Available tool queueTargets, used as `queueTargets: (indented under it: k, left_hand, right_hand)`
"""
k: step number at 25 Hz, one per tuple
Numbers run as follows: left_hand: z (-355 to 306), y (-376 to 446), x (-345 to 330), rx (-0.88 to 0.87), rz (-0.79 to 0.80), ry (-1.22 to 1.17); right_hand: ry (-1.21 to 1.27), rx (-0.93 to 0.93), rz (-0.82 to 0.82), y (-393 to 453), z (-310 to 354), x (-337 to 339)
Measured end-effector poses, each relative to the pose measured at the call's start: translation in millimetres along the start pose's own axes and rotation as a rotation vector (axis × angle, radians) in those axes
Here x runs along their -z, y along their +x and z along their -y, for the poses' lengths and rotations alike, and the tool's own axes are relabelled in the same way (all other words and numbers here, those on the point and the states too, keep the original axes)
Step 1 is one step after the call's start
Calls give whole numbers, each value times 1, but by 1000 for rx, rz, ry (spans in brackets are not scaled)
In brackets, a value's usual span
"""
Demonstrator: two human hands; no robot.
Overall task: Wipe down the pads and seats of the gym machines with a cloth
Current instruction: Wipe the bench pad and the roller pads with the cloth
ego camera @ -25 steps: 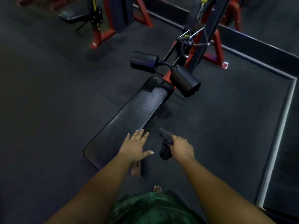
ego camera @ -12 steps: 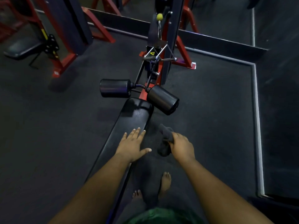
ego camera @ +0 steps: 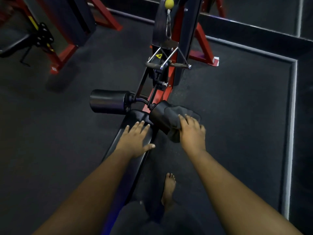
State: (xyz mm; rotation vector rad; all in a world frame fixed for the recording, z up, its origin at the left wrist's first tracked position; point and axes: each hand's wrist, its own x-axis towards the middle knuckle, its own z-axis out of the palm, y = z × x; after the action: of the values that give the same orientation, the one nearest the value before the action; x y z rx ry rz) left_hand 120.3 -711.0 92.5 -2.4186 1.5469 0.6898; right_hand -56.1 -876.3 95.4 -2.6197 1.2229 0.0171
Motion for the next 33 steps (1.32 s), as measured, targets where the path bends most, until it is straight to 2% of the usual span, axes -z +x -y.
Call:
queueTargets:
  k: [2, 6, 8, 13, 16, 18, 21, 24, 28, 31, 33]
  left_hand:
    - [5, 31, 4, -1, -3, 0]
    - [26, 86, -5, -9, 21, 26]
    - [37, 112, -12, -24, 31, 42]
    - [63, 173, -25, -118, -8, 136]
    - [71, 199, -26, -147, -10, 179]
    - [72, 208, -26, -168, -12, 216]
    - [72, 215, -27, -227, -54, 253]
    - [76, 220, -26, -301, -47, 299]
    - [78, 231, -20, -311, -21, 233]
    - [64, 233, -20, -270, -64, 35]
    - [60, 231, -22, -286, -28, -47]
  right_hand:
    - [-46, 26, 54, 33, -2, -9]
    - [-35, 2, 439, 73, 5, -49]
    - [-55, 21, 524, 74, 5, -74]
    - [-100, 36, 363, 115, 13, -110]
    - [-54, 51, 338, 154, 20, -114]
    - [-44, 67, 298, 143, 8, -114]
    - [-83, 20, 242, 75, -20, -110]
    - [-109, -103, 277, 55, -22, -114]
    - [-93, -161, 239, 122, 2, -120]
    - [114, -226, 381, 174, -9, -120]
    - [237, -230, 464, 183, -24, -116]
